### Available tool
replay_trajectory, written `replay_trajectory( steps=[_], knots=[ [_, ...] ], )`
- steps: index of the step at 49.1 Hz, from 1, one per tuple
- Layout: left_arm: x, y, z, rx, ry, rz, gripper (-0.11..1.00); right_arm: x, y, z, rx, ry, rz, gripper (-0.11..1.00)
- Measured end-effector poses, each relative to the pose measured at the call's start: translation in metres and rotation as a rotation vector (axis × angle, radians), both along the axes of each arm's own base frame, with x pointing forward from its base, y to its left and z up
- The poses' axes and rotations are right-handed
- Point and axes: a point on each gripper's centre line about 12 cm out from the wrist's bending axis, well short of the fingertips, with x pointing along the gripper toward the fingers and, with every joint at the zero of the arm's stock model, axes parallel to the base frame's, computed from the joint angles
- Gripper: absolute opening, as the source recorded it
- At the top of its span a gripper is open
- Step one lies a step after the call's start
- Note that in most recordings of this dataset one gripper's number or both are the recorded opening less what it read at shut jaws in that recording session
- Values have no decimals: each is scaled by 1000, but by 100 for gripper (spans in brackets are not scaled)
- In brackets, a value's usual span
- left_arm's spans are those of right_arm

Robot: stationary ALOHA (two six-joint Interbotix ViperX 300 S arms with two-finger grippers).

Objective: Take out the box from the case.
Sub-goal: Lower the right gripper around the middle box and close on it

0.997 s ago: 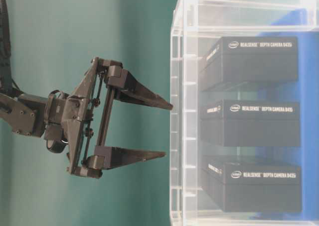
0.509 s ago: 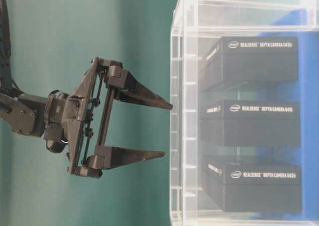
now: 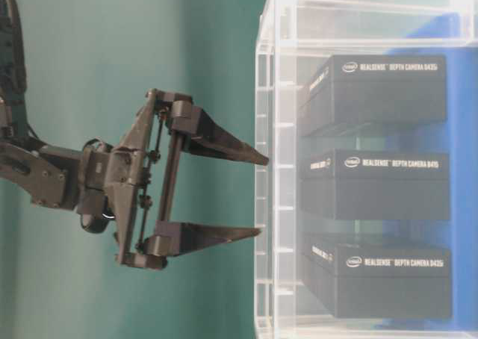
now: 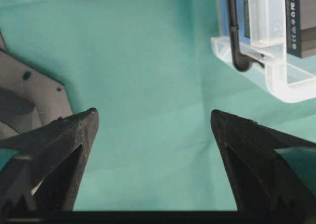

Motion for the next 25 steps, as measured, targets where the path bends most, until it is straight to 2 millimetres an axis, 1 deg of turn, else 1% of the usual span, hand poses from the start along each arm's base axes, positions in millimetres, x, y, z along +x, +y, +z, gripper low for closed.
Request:
replay_trajectory(
  steps=[8,16,25],
  knots=[
    [0,-1,0,-1,1,-6,95,2,-1,-10,3,22,0,95],
    [1,-2,0,-1,1,-11,95,-1,-1,-19,9,47,-2,95],
    [1,-2,0,-2,2,-11,95,-2,-1,-23,8,55,1,95]
  ],
)
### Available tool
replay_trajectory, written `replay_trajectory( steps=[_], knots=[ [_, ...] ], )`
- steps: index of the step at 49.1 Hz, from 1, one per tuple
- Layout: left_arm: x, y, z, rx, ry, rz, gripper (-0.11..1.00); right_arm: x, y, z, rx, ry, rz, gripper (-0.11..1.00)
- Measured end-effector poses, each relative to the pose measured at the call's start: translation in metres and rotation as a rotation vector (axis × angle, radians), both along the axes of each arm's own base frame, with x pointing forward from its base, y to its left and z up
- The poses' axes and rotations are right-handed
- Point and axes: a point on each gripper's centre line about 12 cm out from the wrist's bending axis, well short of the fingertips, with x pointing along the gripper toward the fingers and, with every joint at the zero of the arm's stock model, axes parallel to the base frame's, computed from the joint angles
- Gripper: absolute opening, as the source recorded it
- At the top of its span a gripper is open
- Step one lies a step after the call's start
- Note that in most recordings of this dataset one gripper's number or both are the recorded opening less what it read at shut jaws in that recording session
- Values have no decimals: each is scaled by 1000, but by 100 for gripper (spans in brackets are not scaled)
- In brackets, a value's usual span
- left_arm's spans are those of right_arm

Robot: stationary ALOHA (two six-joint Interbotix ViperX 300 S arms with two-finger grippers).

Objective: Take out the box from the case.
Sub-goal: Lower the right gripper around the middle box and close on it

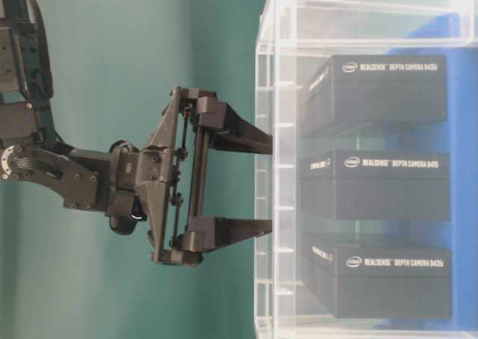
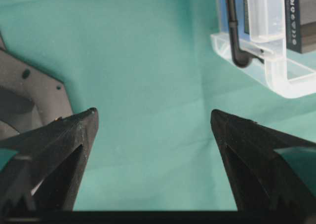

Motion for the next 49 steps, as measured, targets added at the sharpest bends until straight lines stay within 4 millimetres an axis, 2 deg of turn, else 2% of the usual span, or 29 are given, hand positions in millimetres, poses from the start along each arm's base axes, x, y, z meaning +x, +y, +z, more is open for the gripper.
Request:
replay_trajectory(
  steps=[14,49],
  knots=[
    [0,0,0,-1,-1,0,95,-1,-7,-8,-9,-12,-9,95],
    [1,0,-1,-4,7,0,95,-4,-11,-34,-10,-20,-5,95]
  ],
)
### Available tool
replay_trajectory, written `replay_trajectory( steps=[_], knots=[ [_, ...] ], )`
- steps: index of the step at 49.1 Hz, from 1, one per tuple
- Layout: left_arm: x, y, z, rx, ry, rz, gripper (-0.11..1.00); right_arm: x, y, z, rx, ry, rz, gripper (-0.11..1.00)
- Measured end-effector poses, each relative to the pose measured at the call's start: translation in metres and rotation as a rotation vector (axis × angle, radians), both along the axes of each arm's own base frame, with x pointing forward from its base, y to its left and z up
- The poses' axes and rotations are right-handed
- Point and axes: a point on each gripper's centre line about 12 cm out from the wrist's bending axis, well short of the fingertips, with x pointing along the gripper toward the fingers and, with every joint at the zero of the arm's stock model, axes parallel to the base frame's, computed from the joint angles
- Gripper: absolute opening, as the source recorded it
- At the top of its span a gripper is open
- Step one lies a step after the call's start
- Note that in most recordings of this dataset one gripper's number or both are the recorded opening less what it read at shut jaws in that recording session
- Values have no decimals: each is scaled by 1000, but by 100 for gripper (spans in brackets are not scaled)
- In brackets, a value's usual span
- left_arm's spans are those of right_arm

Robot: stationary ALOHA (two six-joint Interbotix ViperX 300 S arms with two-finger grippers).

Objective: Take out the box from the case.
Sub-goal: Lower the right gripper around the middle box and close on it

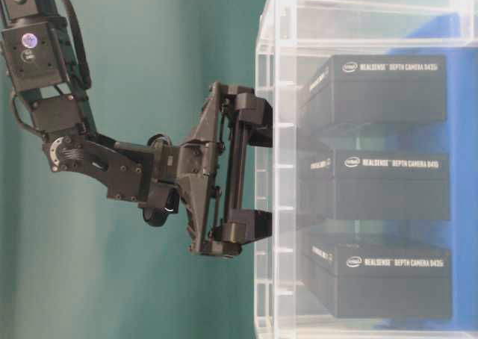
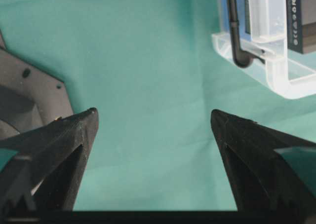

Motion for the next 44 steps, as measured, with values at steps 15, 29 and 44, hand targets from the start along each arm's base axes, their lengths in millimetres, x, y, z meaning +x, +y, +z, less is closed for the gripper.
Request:
replay_trajectory(
  steps=[15,29,44],
  knots=[
    [-1,0,-3,-5,8,0,95,3,-3,-16,3,9,-2,95],
    [-1,-1,-5,-6,11,1,95,6,-3,-27,14,20,-9,95],
    [-2,0,-7,-6,14,1,95,6,-2,-29,27,17,-36,94]
  ],
)
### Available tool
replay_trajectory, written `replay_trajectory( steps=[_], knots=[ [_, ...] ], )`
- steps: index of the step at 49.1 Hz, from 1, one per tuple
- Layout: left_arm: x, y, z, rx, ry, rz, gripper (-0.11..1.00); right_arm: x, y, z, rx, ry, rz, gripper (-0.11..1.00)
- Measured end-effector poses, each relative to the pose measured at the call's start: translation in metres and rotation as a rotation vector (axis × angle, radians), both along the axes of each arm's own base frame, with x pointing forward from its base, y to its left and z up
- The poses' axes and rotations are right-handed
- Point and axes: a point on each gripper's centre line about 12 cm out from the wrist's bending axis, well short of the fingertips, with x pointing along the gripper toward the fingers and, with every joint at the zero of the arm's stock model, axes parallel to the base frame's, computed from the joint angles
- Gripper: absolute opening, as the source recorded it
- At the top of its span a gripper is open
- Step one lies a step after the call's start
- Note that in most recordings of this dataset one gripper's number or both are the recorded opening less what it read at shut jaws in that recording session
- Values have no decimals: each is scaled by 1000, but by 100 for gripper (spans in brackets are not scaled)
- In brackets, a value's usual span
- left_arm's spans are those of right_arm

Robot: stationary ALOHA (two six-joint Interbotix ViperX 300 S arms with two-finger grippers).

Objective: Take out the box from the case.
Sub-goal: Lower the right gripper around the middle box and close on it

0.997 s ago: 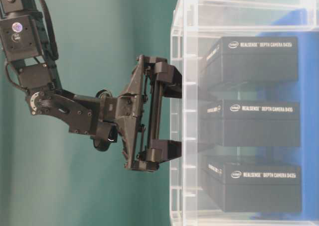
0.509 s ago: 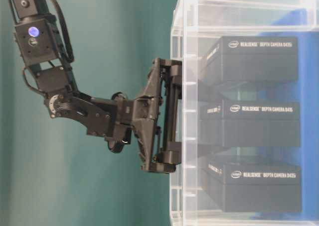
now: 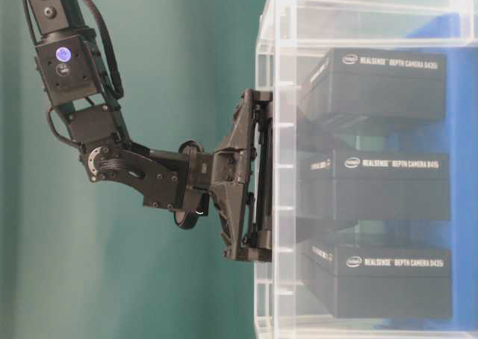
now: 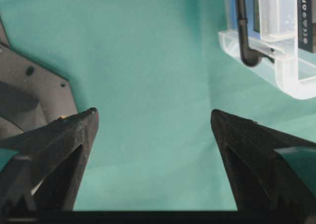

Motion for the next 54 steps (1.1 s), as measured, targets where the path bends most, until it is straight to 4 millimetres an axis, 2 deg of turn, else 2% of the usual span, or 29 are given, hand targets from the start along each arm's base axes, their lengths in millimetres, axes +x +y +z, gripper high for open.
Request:
replay_trajectory(
  steps=[4,11,41,54],
  knots=[
    [0,0,1,0,-2,1,95,0,-1,0,5,-1,-20,91],
    [0,0,0,-1,1,0,95,-2,0,0,20,7,-52,66],
    [2,1,-2,-4,7,0,95,-2,4,3,29,37,-57,66],
    [2,1,-2,-5,6,-1,95,0,2,28,30,46,-65,66]
  ],
)
